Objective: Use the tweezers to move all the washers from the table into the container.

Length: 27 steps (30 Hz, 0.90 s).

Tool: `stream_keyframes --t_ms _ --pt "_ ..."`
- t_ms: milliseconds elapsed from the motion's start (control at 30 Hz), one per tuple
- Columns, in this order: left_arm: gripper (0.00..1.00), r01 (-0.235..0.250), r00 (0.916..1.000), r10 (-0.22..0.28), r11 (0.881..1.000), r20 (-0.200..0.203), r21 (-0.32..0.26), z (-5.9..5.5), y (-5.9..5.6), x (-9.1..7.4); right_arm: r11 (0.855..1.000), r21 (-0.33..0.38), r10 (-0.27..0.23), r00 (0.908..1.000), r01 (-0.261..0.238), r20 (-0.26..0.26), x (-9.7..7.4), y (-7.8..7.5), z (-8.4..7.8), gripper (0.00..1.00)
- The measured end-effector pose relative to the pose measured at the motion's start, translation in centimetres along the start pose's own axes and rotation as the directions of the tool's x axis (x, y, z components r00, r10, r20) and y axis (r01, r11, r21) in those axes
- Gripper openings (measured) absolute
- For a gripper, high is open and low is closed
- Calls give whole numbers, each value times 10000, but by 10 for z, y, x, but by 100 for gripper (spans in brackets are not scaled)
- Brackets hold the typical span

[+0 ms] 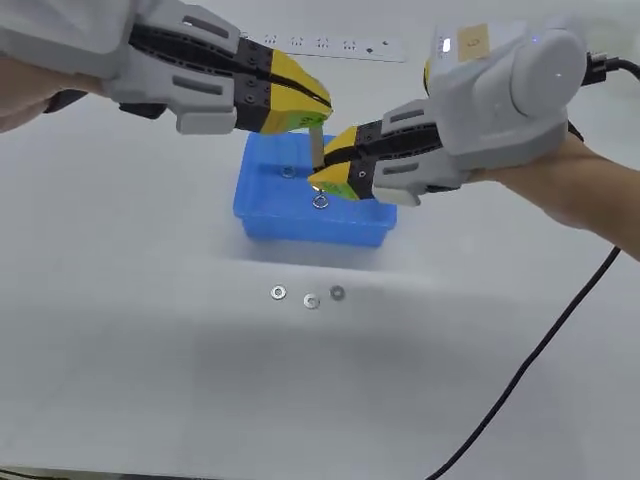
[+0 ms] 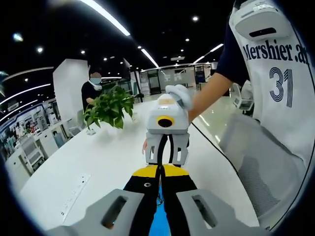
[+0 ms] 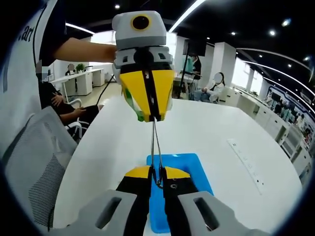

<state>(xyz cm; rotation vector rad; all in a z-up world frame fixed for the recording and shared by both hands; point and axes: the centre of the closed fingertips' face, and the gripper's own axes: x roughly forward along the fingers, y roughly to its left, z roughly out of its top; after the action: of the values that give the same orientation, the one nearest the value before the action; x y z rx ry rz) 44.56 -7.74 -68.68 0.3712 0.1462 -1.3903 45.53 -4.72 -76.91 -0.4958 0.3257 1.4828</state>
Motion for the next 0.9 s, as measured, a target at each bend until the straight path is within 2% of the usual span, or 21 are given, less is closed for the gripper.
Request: stream_keyframes --t_ms 167,400,667,900 --pt "5 -59 10000 58 9999 -75 -134 -11 10 3 9998 187 101 9999 -102 61 8 -10 -8 9" --pt "5 -118 9996 114 9997 -239 -193 -26 19 8 9998 163 115 9999 -114 -75 17 -20 -19 9" --pt "5 -154 9980 127 9989 -621 -433 -52 25 13 9987 423 298 9992 -286 -272 33 -27 -42 9" --pt "5 -176 9975 122 9968 -694 -774 -65 27 19 9975 604 385 9986 -363 -358 40 -28 -54 10"
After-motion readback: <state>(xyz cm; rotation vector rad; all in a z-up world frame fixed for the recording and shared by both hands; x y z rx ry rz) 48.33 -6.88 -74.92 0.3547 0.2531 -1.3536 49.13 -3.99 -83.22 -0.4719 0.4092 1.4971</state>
